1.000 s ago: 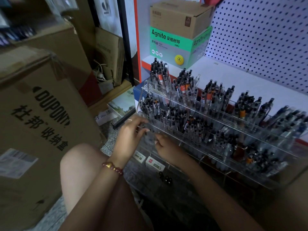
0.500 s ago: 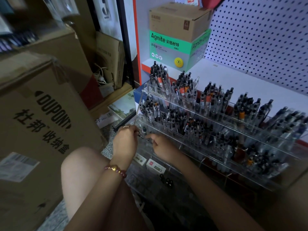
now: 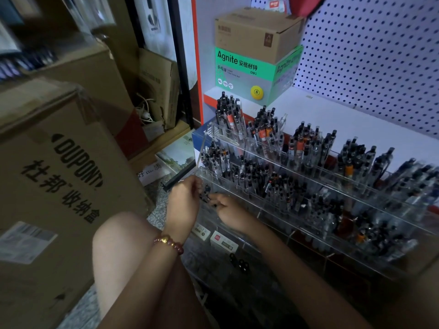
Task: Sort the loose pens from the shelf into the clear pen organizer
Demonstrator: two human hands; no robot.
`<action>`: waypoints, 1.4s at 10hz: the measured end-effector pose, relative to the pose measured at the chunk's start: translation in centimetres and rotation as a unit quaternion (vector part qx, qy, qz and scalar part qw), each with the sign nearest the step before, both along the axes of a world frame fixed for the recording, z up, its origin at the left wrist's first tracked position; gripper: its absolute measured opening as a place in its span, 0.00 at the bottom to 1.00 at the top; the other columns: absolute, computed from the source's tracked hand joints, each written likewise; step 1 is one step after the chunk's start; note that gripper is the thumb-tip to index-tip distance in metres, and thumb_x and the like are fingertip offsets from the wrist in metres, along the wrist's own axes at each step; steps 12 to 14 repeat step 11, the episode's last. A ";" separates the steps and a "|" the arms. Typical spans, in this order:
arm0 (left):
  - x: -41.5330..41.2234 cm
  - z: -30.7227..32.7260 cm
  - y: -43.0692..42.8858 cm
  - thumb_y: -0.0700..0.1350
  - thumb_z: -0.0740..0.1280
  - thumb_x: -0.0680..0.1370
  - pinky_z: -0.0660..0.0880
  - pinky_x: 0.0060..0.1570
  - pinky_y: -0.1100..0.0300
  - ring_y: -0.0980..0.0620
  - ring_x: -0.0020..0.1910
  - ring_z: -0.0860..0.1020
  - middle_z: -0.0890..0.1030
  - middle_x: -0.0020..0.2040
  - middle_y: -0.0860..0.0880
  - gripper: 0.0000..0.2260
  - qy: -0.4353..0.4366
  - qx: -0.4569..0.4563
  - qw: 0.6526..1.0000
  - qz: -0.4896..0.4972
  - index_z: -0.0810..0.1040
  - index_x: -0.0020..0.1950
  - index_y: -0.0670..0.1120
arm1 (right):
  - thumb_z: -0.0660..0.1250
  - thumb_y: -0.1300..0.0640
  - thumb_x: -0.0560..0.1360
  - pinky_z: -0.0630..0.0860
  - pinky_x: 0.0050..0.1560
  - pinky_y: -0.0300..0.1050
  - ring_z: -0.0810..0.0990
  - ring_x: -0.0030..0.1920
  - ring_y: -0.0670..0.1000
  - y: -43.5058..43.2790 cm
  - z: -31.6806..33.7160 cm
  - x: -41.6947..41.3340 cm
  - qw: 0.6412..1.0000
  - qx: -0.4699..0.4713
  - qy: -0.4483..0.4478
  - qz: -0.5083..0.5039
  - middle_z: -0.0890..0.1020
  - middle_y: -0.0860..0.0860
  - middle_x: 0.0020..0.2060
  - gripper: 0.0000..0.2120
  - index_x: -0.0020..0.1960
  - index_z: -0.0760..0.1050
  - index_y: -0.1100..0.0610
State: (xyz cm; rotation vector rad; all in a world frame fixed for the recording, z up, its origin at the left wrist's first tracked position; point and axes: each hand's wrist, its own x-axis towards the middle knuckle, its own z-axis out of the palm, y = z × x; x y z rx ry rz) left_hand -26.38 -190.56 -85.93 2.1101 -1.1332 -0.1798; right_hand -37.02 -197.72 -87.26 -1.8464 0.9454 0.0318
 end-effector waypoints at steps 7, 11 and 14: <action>0.5 -0.1 0.6 0.46 0.70 0.76 0.72 0.40 0.61 0.52 0.44 0.79 0.82 0.44 0.52 0.02 -0.067 0.058 0.996 0.001 0.80 0.47 0.50 | 0.50 0.55 0.83 0.69 0.36 0.44 0.73 0.35 0.49 0.5 0.3 -0.1 0.996 -0.061 0.058 0.008 0.78 0.54 0.45 0.17 0.69 0.68 0.54; 0.8 -0.1 1.1 0.44 0.68 0.77 0.67 0.36 0.64 0.55 0.42 0.77 0.79 0.41 0.55 0.02 -0.003 0.075 0.997 -0.006 0.78 0.45 0.49 | 0.52 0.58 0.83 0.73 0.50 0.41 0.78 0.54 0.50 1.3 1.6 -2.5 0.994 -0.098 0.012 0.043 0.76 0.55 0.63 0.18 0.72 0.66 0.56; 0.8 -0.1 1.1 0.44 0.68 0.77 0.67 0.36 0.64 0.55 0.42 0.77 0.79 0.41 0.55 0.02 -0.003 0.075 0.997 -0.006 0.78 0.45 0.49 | 0.52 0.58 0.83 0.73 0.50 0.41 0.78 0.54 0.50 1.3 1.6 -2.5 0.994 -0.098 0.012 0.043 0.76 0.55 0.63 0.18 0.72 0.66 0.56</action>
